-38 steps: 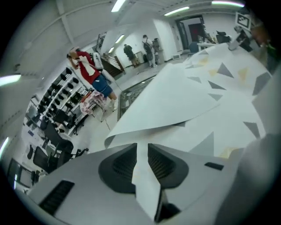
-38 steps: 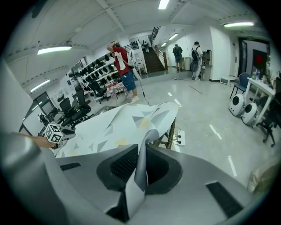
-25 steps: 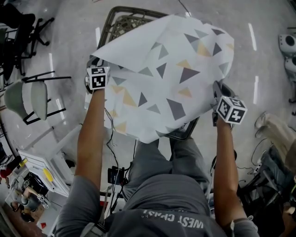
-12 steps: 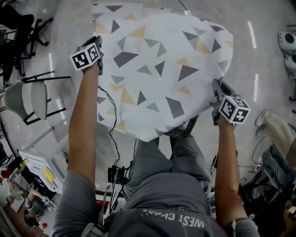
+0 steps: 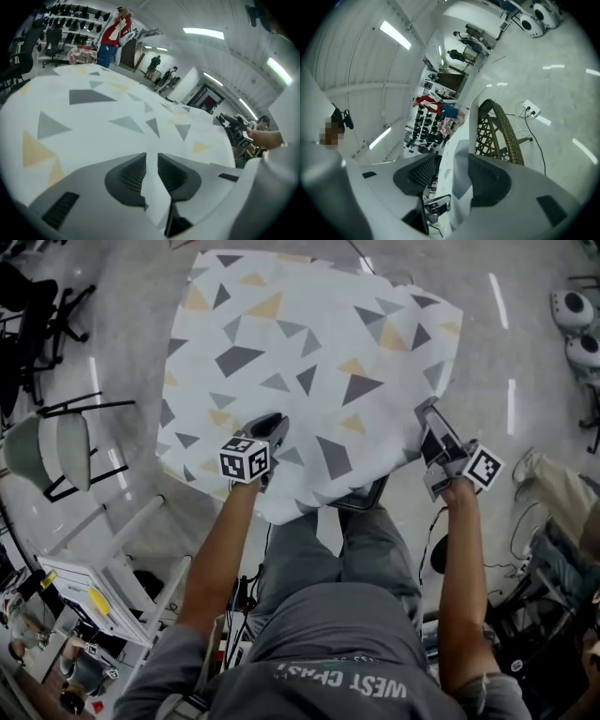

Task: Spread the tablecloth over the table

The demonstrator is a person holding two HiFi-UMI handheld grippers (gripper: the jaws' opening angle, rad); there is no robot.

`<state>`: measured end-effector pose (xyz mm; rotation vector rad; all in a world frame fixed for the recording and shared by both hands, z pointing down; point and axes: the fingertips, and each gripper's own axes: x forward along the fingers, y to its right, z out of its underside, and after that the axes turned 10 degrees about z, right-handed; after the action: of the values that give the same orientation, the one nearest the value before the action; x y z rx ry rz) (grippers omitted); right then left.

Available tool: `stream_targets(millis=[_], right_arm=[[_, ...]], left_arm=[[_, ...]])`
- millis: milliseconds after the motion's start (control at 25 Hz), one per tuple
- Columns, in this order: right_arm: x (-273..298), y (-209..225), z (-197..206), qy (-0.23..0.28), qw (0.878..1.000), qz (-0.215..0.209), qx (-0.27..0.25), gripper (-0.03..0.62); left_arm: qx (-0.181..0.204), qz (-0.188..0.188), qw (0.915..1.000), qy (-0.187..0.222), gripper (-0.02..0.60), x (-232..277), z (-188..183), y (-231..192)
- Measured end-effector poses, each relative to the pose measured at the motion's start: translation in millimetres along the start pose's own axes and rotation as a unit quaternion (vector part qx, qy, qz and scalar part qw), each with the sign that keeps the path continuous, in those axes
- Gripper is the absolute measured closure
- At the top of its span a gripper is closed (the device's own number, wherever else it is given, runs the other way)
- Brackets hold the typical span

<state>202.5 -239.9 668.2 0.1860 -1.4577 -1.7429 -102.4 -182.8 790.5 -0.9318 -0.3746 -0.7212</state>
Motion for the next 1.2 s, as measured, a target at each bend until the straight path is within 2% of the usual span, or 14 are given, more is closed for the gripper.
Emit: stream_targets(millis=[120,280,440,640,680,840,1040,1120,1160,1200], right_arm=[[-9,4,7,0.007,1.0,-0.005,0.016,0.31],[-34,9,23,0.01,0.999,-0.003,0.038,0.306],[-64,15,65,-0.033,0.998,-0.022,0.045,0.307],[-90,26,118,-0.094,0.995,-0.023,0.017,0.378],[-94,24,124,-0.105,0.994,-0.026,0.012,0.382],[-114,6,153,-0.169,0.984,-0.041,-0.03,0.465],[-130,-4,188,-0.23,0.972,-0.042,-0.017,0.491],[-137,1,208,-0.262,0.965,-0.024,-0.017,0.521],[-140,7,218,-0.277,0.961,-0.006,-0.018,0.573],[-143,16,226,-0.288,0.957,0.018,-0.014,0.579]], left_arm=[[0.024,-0.036,0.9988,-0.025,0.517,8,11,-5],[0.036,-0.05,0.9976,-0.031,0.526,6,9,-9],[0.044,-0.081,0.9954,-0.027,0.569,3,9,-14],[0.058,-0.098,0.9933,-0.021,0.572,4,8,-15],[0.059,-0.1,0.993,-0.02,0.574,4,8,-15],[0.06,-0.107,0.9922,-0.017,0.576,4,8,-15],[0.066,-0.114,0.9911,-0.017,0.577,4,8,-16],[0.067,-0.114,0.991,-0.017,0.577,4,8,-17],[0.067,-0.114,0.9911,-0.017,0.577,4,8,-16],[0.067,-0.114,0.9911,-0.017,0.577,4,8,-16]])
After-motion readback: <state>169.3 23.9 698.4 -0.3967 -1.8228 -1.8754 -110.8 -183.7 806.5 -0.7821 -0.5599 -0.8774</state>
